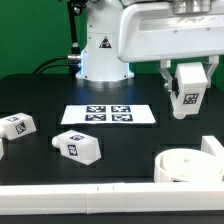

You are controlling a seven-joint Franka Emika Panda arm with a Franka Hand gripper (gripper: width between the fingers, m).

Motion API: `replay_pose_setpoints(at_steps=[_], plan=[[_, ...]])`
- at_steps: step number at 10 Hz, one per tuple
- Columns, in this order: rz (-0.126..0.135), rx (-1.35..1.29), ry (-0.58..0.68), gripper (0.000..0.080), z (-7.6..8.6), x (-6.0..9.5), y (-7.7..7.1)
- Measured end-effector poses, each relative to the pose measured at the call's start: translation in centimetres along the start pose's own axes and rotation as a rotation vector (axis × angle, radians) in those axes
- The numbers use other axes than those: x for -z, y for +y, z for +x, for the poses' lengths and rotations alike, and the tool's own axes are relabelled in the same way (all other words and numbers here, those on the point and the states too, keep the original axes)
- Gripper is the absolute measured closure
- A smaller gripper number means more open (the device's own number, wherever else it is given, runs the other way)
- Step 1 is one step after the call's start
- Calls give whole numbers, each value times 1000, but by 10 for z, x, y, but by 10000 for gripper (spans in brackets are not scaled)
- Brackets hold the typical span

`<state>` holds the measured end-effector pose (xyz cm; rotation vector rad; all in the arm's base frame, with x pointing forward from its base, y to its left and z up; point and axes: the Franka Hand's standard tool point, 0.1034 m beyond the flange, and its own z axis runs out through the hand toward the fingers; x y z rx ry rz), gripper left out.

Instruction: Assemble stool

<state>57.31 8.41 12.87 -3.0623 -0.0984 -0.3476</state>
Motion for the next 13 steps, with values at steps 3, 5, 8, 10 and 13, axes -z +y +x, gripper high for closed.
replay_pose_setpoints(at_steps=[3, 5, 8, 10, 13], plan=[[-1, 21, 212, 466, 19, -3, 1], [-17, 84, 434, 466, 51, -3, 4], [-19, 89, 401, 466, 33, -21, 6], [-25, 93, 393, 466, 32, -29, 11], [-33, 102, 411, 466, 48, -33, 16]])
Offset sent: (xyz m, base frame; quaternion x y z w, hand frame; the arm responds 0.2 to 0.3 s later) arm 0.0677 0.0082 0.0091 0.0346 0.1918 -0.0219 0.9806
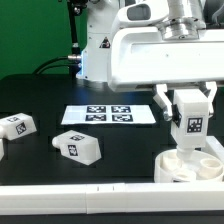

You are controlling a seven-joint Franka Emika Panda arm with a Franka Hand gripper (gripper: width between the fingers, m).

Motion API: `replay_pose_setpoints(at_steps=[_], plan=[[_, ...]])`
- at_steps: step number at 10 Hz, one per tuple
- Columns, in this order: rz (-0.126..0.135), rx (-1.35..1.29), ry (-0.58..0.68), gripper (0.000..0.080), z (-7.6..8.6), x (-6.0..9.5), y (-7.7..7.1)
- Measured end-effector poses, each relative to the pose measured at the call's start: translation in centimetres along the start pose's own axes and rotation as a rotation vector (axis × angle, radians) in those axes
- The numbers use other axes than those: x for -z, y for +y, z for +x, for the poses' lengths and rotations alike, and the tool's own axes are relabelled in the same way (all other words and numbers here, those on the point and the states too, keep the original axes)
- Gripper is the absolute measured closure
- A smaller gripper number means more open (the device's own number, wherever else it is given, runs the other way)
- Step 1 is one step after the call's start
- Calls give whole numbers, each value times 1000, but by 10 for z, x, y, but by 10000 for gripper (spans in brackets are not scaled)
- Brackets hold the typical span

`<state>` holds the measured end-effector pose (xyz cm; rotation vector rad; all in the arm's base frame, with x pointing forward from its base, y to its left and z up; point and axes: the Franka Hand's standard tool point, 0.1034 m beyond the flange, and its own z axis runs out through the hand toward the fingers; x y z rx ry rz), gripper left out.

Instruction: Assemble stool

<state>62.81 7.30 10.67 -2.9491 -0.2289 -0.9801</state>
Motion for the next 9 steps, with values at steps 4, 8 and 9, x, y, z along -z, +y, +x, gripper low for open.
replay_pose_setpoints(at_steps=[4, 8, 9], plan=[[-7, 11, 1, 466, 0, -12, 7], [4, 12, -11, 466, -5, -27, -2], [4, 6, -13, 466, -7, -28, -3]])
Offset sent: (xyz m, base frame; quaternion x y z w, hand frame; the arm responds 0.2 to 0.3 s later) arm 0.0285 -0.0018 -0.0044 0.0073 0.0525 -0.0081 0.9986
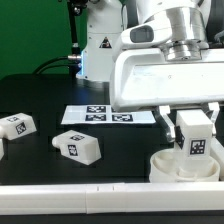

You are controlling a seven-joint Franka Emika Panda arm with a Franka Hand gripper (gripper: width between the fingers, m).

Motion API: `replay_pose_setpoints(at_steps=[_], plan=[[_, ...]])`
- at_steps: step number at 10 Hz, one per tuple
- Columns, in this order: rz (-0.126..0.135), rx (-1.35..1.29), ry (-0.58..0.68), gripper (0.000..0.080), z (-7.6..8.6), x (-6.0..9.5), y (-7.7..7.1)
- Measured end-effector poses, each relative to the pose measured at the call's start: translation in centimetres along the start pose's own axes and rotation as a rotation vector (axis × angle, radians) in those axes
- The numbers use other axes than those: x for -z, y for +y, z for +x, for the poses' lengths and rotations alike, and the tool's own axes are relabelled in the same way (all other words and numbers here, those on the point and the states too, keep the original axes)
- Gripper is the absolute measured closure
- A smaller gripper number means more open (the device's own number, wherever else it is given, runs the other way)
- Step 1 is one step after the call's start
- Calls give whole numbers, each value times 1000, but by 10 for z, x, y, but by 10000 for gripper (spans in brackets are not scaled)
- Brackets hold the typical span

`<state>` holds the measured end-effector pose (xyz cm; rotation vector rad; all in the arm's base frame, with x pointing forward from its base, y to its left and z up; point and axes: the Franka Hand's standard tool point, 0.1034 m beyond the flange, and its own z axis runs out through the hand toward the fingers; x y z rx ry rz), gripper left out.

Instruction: Assemble stool

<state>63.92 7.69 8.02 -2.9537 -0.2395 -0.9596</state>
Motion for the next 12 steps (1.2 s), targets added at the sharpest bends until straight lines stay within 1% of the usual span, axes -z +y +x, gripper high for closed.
replay_pose_setpoints(at_steps=[3, 5, 8, 9, 10, 11, 12], plan=[[-1, 7, -5, 466, -9, -2, 0], [-3, 9, -13, 466, -18, -3, 0], [-1, 9, -28, 466, -18, -4, 1], [0, 9, -33, 363, -19, -4, 1], [1, 9, -36, 234, -20, -5, 1], [6, 4, -75, 234, -21, -5, 1], [13, -28, -142, 166, -18, -2, 4]])
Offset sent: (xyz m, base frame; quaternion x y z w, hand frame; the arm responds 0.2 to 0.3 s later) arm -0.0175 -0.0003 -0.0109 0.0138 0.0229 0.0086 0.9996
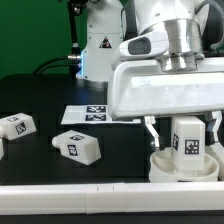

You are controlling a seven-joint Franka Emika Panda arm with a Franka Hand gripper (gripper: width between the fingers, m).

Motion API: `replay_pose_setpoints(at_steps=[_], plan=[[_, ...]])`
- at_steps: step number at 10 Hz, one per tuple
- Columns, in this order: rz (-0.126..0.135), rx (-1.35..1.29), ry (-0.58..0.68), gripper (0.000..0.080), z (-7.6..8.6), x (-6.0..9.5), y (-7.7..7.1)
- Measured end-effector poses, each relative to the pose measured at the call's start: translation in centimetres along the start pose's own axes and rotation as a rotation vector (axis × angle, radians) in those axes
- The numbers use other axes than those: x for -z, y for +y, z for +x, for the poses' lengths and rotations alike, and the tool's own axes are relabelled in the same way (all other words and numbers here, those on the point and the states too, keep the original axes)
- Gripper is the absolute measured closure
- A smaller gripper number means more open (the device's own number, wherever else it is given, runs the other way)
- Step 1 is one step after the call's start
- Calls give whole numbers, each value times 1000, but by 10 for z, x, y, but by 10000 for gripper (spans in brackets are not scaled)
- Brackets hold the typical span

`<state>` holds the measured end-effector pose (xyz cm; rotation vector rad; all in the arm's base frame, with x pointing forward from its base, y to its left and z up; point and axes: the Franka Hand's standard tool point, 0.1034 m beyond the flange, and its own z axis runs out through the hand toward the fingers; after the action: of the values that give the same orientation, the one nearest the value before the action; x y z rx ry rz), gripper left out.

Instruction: Assemble stool

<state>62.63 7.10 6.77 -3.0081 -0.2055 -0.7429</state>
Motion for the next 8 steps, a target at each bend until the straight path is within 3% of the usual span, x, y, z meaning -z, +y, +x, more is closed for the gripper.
replay_pose_setpoints(at_steps=[3, 6, 8], plan=[[55, -97, -267, 151, 8, 2, -16], [75, -115, -410, 151, 13, 3, -16], [72, -126, -404, 420, 13, 2, -15]])
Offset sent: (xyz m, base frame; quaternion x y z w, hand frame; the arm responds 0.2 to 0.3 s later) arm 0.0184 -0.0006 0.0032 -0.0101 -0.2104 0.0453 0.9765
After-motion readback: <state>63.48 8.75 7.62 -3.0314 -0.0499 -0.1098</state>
